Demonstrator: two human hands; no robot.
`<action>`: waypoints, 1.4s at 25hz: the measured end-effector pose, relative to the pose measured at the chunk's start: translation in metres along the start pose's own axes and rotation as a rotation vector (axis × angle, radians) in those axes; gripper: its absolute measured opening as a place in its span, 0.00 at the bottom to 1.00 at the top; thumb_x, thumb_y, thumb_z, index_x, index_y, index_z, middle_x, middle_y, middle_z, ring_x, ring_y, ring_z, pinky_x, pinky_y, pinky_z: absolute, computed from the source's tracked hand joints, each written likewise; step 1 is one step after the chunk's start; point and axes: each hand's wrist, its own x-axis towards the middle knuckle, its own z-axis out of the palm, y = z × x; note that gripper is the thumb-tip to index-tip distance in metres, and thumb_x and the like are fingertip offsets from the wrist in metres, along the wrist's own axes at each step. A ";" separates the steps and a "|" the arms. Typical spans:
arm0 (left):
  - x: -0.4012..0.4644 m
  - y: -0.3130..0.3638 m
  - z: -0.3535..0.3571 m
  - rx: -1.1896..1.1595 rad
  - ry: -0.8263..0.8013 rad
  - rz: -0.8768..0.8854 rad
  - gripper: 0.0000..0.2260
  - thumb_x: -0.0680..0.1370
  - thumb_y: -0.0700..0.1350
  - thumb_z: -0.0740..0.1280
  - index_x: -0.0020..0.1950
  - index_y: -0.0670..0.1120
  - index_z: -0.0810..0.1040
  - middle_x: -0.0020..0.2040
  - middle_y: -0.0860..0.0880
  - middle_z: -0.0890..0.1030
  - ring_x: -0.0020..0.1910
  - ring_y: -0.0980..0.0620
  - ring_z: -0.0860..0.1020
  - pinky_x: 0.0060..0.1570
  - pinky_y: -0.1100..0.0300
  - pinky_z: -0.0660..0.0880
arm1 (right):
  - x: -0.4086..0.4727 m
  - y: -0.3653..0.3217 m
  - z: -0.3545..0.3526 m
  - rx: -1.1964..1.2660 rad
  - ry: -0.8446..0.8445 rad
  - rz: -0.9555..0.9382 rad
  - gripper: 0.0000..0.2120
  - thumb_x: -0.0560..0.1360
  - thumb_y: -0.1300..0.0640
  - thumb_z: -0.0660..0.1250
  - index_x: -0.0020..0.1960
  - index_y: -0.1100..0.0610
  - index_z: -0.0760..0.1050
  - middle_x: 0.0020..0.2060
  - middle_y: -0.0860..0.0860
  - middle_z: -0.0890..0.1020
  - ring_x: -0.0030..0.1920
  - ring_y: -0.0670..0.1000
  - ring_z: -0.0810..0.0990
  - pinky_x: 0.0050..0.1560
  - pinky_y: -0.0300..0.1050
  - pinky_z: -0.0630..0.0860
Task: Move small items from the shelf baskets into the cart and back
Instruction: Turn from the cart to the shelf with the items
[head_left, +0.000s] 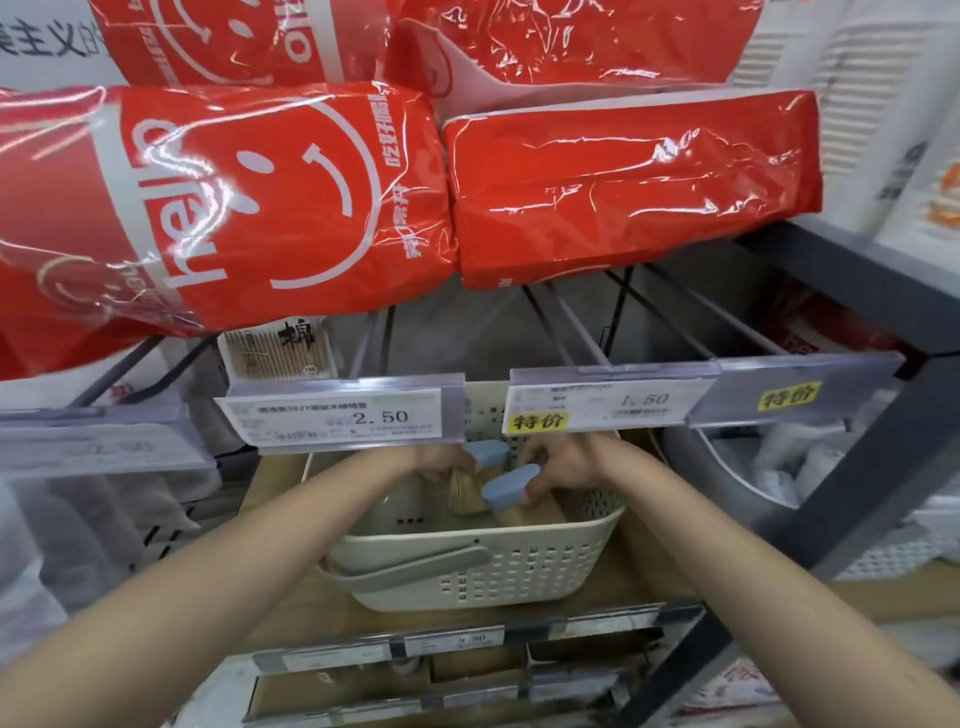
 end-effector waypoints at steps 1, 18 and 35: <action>0.003 0.001 0.002 0.014 0.011 0.011 0.17 0.74 0.40 0.71 0.61 0.39 0.73 0.54 0.38 0.77 0.42 0.48 0.76 0.30 0.65 0.71 | 0.004 0.000 0.000 -0.008 -0.025 0.034 0.15 0.68 0.53 0.76 0.52 0.50 0.75 0.52 0.50 0.77 0.52 0.51 0.76 0.47 0.43 0.75; 0.019 0.000 0.024 -0.608 -0.232 -0.434 0.16 0.81 0.44 0.61 0.64 0.35 0.67 0.59 0.33 0.74 0.57 0.34 0.75 0.60 0.41 0.72 | 0.025 0.002 0.006 0.187 -0.172 0.372 0.23 0.74 0.66 0.69 0.67 0.66 0.69 0.64 0.60 0.75 0.62 0.59 0.76 0.60 0.52 0.76; -0.028 0.034 -0.001 -0.048 -0.100 -0.113 0.15 0.81 0.43 0.60 0.66 0.39 0.71 0.55 0.41 0.76 0.51 0.44 0.77 0.51 0.58 0.76 | -0.011 -0.016 -0.009 -0.214 0.148 0.099 0.21 0.77 0.56 0.65 0.68 0.58 0.67 0.64 0.56 0.73 0.62 0.55 0.73 0.62 0.47 0.72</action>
